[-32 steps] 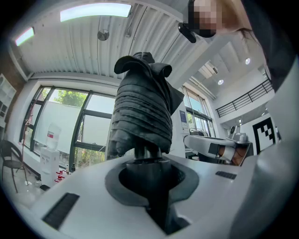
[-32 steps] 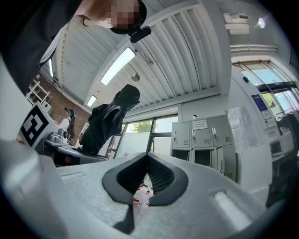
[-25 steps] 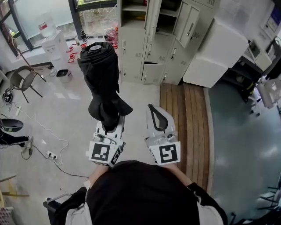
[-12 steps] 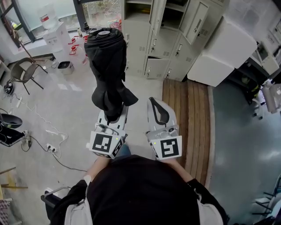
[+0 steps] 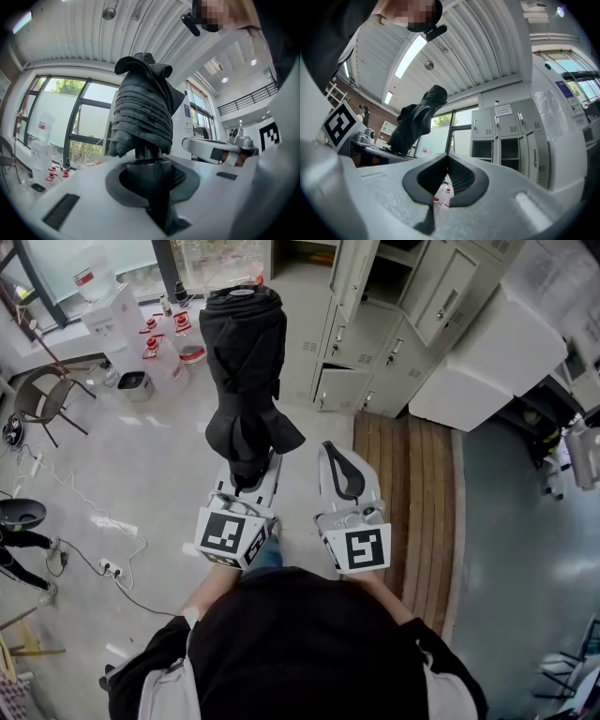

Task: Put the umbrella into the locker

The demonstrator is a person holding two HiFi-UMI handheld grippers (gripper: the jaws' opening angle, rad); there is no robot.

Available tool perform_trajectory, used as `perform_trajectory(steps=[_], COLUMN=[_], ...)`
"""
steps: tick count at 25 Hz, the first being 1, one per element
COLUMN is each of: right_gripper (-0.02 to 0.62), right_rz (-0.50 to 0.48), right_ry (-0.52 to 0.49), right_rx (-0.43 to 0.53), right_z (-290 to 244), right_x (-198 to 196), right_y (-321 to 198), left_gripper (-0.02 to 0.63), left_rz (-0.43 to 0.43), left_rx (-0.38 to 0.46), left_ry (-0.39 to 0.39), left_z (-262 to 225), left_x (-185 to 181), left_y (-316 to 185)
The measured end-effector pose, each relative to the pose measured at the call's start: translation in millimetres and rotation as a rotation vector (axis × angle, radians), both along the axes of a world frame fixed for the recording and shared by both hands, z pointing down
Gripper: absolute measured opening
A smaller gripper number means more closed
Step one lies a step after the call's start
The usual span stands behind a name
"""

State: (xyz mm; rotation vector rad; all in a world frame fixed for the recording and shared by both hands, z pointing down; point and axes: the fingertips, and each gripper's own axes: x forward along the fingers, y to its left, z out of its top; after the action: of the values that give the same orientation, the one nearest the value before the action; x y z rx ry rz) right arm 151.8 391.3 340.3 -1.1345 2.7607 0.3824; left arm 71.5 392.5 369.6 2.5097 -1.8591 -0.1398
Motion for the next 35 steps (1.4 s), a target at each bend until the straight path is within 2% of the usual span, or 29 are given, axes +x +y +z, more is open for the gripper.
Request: perform_trajectory(steps=[6,12,15,19,25,35], right_gripper=[0.003,0.003,0.003,0.003,0.003,0.003], right_rz=[0.03,0.068,0.077,0.093,0.122,0.078], right_ry=[-0.008,-0.022,-0.036,-0.031,-0.015,-0.026], right_rx=[-0.005,-0.001,-0.007,-0.001,-0.033,-0.013], right_z=[-10.2,-11.5,-14.1,-13.1,-5.2,-3.3], right_x=[-43.0,-73.9,-87.7,-97.9,-107.1,-125.0], right_y=[-81.2,-143.4,-168.8,-187.3,-216.0,-280.5], left_gripper=[0.054,0.054,0.054,0.054,0.054,0.054], left_rz=[0.031,0.065,0.082,0.108,0.139,0.136], left_rx=[-0.004,-0.045,-0.019,-0.006,-0.037,-0.054], left_ry=[0.016,0.025,0.021,0.023,0.023,0.031], left_z=[-9.9,-5.8,-8.3,-6.4,2.6,13.2], left_x=[-43.9,-76.3,-89.0,-95.1,-103.9,-111.9], left_y=[-79.8,-144.3,-172.6,-195.3,-221.6,-285.6])
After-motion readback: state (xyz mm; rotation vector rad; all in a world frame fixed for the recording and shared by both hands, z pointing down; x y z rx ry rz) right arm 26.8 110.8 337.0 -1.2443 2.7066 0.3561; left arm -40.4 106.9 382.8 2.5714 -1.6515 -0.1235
